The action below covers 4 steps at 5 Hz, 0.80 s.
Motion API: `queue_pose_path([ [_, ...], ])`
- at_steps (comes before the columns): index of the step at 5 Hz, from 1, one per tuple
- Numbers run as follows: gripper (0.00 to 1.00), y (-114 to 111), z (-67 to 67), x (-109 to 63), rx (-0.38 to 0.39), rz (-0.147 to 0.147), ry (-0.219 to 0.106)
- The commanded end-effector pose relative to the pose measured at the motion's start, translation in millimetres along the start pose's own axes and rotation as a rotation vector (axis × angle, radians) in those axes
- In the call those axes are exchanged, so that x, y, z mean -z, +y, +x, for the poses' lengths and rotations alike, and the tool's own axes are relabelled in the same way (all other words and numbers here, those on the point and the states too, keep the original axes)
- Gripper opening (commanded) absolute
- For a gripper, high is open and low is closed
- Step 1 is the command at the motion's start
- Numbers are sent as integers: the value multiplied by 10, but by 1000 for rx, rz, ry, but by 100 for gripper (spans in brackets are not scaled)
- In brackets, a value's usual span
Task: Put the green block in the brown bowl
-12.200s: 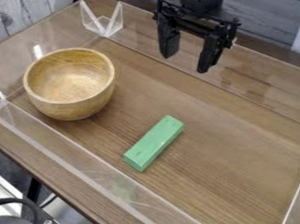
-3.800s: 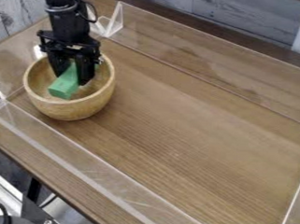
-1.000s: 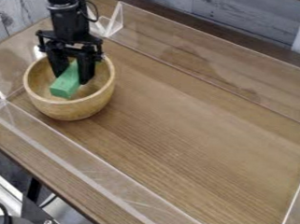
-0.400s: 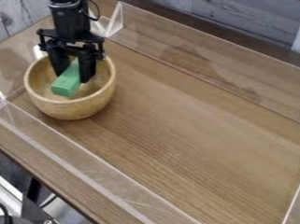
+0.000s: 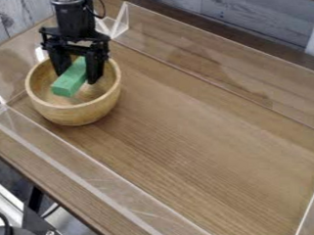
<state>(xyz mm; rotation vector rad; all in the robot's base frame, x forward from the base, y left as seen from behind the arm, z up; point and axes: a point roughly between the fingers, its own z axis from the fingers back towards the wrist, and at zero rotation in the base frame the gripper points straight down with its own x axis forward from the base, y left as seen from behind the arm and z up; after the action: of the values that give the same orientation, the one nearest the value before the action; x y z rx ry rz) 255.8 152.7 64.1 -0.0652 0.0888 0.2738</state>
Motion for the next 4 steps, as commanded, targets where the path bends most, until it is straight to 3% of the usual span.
queue_pose_path([
  [1, 100, -22, 74, -294, 9, 6, -70],
  [2, 100, -75, 69, -441, 17, -13, -88],
  [4, 100, -277, 92, -928, 54, -58, -149],
])
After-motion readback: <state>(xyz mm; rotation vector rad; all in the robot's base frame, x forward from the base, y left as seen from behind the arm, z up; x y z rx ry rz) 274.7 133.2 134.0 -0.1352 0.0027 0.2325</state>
